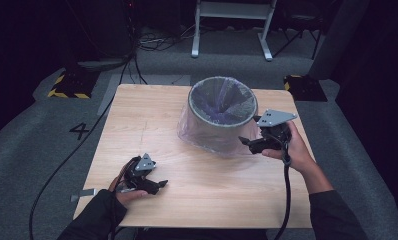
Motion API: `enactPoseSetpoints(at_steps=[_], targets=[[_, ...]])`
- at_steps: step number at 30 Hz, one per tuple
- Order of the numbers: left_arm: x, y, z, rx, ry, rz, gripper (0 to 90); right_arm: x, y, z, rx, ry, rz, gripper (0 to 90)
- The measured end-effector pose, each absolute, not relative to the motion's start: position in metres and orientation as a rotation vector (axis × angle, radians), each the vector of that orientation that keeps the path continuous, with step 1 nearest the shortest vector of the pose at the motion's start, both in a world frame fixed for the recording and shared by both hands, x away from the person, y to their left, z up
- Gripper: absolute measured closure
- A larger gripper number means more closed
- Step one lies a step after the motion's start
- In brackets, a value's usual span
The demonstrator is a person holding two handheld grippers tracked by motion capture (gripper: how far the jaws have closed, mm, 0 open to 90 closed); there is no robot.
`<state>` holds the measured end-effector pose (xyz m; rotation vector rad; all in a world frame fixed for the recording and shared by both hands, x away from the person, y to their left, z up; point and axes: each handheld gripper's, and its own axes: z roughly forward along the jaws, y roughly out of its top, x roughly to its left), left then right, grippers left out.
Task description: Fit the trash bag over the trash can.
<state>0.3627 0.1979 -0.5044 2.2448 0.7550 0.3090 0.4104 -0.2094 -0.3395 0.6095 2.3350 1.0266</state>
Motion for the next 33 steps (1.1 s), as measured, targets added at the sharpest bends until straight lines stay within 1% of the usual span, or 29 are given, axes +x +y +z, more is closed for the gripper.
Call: enactPoseSetpoints(at_steps=[33], targets=[[0.363, 0.198, -0.504, 2.245, 0.755, 0.309, 14.7, 0.407, -0.226, -0.398, 0.698, 2.436, 0.899, 17.2]])
